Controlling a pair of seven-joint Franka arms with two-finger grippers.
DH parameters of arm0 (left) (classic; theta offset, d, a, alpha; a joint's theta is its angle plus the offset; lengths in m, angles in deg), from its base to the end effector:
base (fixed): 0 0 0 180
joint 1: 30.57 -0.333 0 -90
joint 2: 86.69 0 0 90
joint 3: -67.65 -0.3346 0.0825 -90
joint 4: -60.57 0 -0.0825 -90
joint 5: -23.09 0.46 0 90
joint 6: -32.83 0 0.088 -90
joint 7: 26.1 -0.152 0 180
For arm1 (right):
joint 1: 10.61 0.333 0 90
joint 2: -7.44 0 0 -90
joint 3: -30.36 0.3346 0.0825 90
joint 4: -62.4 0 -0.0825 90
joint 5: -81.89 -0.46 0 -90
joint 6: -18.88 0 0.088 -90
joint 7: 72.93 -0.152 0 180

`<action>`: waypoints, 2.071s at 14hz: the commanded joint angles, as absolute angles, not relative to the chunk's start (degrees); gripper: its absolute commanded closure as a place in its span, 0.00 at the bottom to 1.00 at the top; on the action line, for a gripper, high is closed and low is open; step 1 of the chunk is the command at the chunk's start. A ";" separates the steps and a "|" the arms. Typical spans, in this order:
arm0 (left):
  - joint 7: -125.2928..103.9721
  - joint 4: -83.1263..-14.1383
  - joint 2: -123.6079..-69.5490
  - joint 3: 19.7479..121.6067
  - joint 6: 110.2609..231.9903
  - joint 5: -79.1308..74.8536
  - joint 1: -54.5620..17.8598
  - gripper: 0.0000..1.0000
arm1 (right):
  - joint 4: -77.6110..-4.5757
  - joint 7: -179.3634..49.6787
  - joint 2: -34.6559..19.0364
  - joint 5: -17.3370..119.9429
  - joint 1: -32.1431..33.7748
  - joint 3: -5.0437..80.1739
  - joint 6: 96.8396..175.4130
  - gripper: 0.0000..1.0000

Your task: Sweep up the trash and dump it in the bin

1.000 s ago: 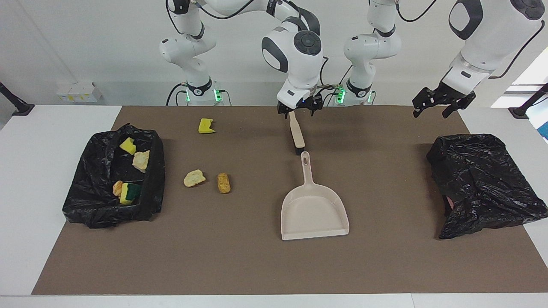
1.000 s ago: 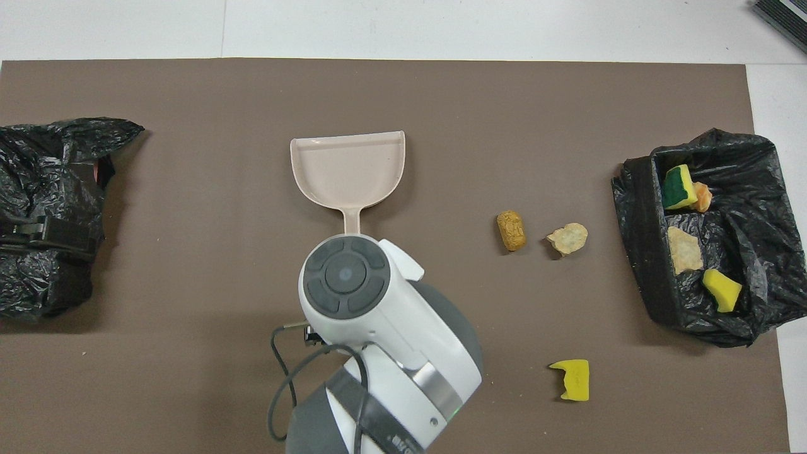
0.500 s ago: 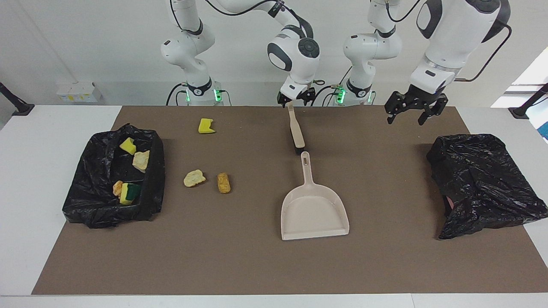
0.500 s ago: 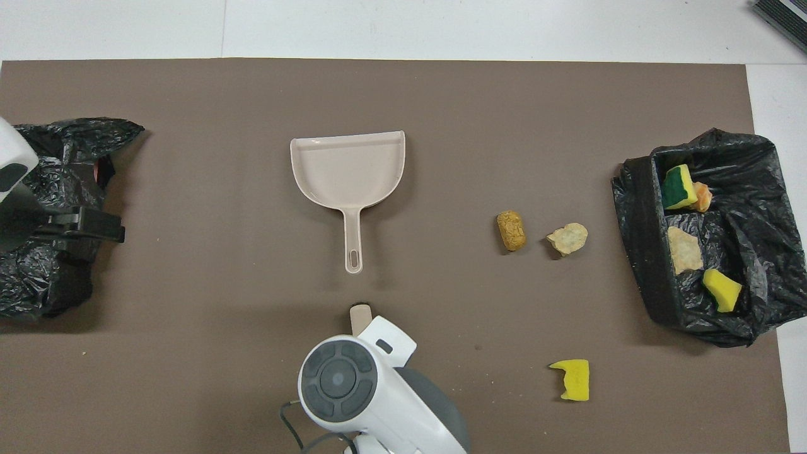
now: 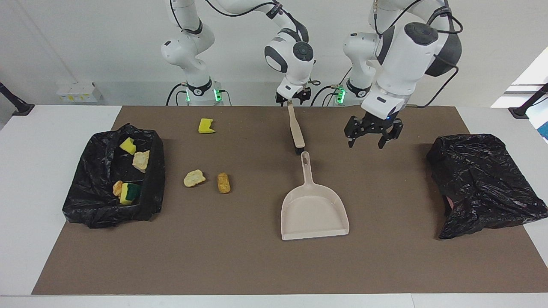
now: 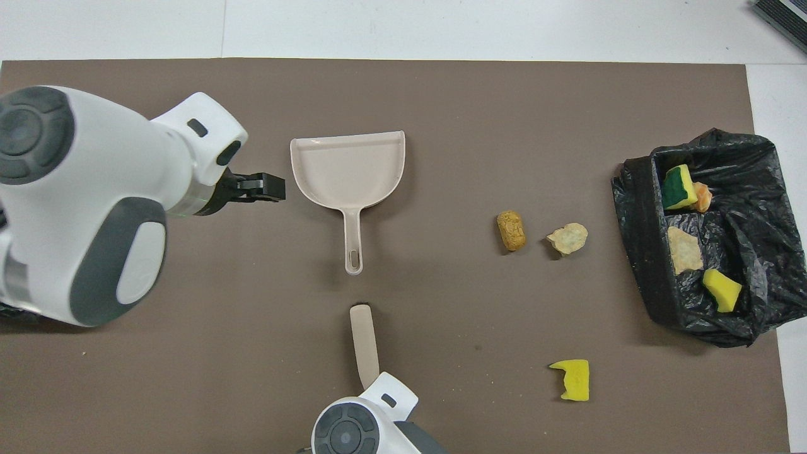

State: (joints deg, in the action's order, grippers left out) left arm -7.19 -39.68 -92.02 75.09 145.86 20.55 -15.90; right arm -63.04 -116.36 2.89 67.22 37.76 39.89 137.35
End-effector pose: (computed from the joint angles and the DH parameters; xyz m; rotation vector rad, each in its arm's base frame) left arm 0.6340 -0.2603 0.4758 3.0407 -0.0606 0.1577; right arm 0.2838 0.4973 0.2643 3.0901 0.1671 -0.4687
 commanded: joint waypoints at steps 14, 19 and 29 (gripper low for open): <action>10.28 -46.40 -104.54 74.33 159.75 22.38 -2.44 0.76 | -65.48 -120.31 17.89 70.09 24.92 39.42 120.07 1.00; 7.14 -43.42 -104.62 73.54 159.14 22.82 -3.67 1.00 | -65.57 -115.83 19.48 81.61 17.62 39.42 112.76 1.00; -39.66 -43.32 -102.95 73.45 150.53 26.07 -13.07 1.00 | -65.66 -87.19 12.65 96.65 -8.22 39.51 121.44 1.00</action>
